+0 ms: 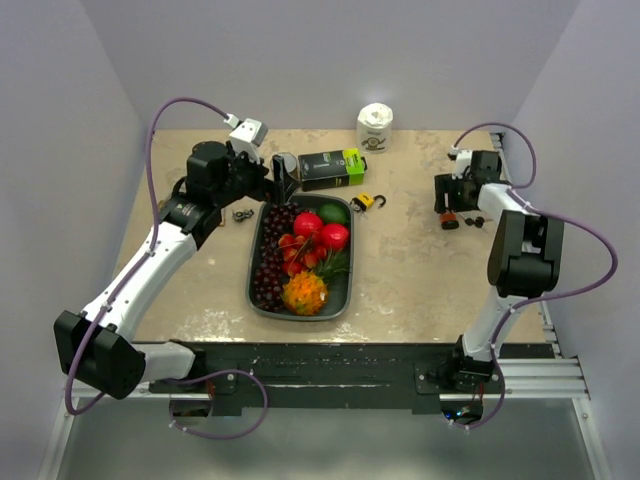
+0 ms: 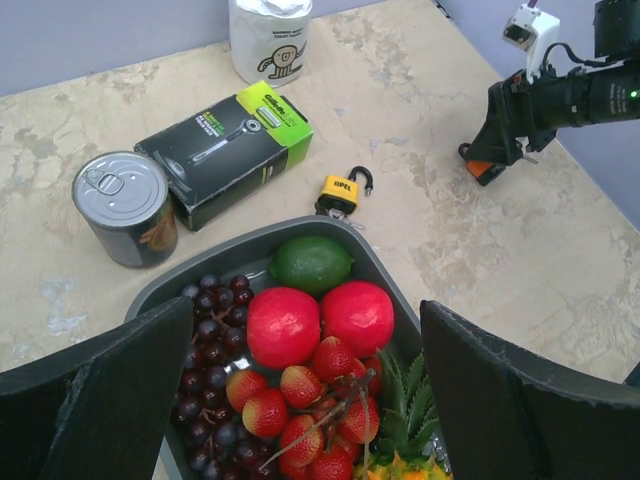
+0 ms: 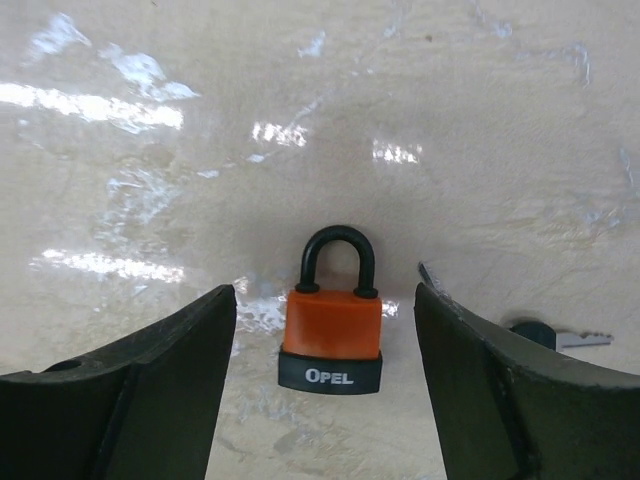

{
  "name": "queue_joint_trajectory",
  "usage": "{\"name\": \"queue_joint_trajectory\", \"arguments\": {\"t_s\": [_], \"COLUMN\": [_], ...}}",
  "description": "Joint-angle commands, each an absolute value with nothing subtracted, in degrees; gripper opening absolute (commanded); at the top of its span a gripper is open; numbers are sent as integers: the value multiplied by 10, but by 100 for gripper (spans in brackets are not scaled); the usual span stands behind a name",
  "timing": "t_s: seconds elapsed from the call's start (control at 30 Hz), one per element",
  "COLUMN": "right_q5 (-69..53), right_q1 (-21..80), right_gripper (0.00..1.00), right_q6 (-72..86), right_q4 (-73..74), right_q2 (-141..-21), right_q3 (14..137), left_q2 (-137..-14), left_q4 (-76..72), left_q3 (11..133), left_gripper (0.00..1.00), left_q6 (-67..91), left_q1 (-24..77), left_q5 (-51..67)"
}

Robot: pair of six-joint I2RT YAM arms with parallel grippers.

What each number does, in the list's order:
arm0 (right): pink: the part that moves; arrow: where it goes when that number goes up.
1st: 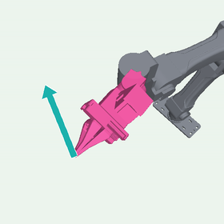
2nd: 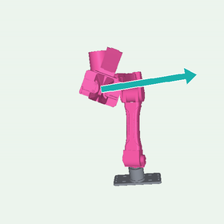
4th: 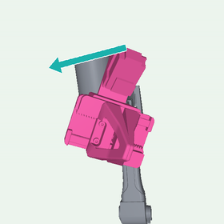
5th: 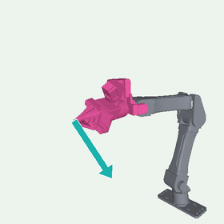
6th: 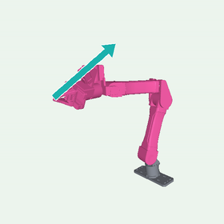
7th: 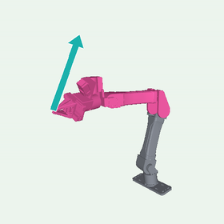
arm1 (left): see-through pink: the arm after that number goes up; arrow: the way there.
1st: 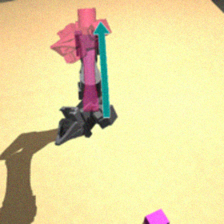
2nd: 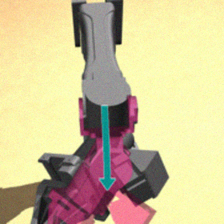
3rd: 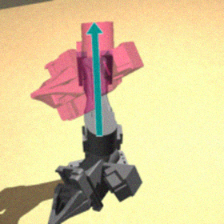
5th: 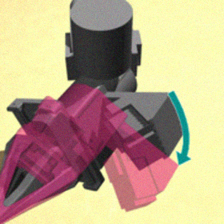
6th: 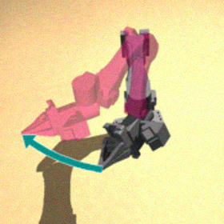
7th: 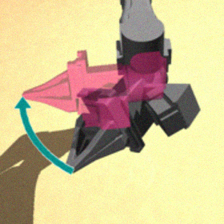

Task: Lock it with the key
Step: Place the lock at the center of the board, then move the lock to the center of the board.

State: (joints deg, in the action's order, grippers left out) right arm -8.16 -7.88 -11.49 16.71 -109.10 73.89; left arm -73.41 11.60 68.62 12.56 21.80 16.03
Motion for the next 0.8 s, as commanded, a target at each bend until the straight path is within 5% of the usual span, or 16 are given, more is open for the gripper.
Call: {"name": "queue_joint_trajectory", "arguments": {"t_s": [0.0, 0.27, 0.77], "right_q5": [-138, -156, -149], "right_q1": [-70, 53, 154], "right_gripper": [75, 88, 81], "right_q6": [-102, -56, -95], "right_q4": [170, 156, 175], "right_q2": [-1038, -1055, -1206], "right_q3": [780, 841, 958], "left_q2": [-735, -741, -754], "left_q4": [105, 102, 95], "left_q3": [700, 700, 706], "left_gripper": [99, 99, 99], "left_q6": [117, 120, 120], "left_q1": [215, 215, 215], "left_q5": [158, 156, 156]}}
